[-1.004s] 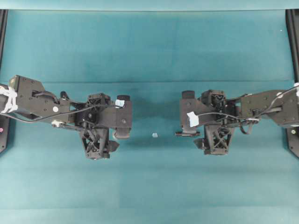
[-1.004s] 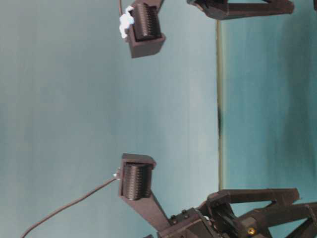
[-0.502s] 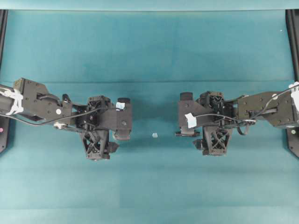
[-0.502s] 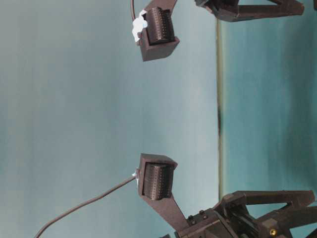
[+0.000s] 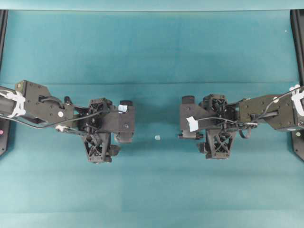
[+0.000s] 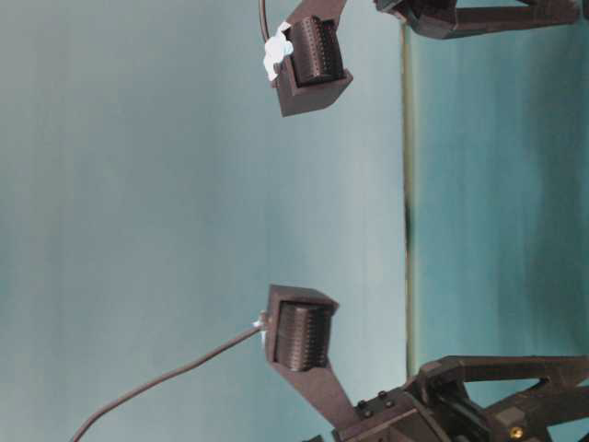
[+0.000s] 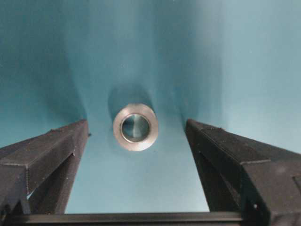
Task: Insert the washer onto the shaft with both hands.
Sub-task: 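Close left gripper on the washer and right gripper on the shaft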
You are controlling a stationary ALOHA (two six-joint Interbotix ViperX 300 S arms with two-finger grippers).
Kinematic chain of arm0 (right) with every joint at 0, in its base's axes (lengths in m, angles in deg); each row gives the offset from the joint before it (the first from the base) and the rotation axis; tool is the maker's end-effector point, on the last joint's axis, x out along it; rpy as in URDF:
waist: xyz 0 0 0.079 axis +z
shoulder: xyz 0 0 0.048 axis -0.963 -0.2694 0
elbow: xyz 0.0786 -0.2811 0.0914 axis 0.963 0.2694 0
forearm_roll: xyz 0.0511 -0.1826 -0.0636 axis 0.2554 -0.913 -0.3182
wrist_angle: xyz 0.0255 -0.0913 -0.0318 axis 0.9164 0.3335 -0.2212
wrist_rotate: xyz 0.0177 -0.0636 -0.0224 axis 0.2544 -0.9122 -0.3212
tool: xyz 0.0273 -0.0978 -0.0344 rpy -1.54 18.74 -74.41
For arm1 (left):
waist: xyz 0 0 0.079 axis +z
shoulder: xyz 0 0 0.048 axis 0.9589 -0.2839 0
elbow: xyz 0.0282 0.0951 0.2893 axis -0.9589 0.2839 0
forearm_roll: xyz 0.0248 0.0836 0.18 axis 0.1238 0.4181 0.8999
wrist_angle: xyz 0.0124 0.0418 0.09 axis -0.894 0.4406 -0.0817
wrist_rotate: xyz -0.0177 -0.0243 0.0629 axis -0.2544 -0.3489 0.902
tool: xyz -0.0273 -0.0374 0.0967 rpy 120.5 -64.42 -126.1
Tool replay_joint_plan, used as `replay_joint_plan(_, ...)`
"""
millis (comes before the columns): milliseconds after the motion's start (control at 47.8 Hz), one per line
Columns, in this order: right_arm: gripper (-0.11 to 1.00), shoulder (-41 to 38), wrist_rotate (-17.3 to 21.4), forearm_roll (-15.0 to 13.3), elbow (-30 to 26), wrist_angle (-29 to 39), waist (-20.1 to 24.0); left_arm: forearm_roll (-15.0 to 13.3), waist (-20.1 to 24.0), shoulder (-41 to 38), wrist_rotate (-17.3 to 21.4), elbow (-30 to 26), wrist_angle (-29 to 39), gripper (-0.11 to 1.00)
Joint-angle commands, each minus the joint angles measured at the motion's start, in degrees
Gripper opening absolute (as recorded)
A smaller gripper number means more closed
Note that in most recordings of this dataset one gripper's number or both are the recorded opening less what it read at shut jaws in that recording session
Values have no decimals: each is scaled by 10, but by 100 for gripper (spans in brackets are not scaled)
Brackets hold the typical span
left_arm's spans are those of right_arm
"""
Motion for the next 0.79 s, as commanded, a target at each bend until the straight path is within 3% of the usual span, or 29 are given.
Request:
replay_joint_plan(0,93,1,-3,2,-6,-2,4,2,-1,1,1,-5,-4,92)
replay_joint_plan(774,93,-1,-1,5,-7,-2,11,2,-1,-1,1,-6,-9,92)
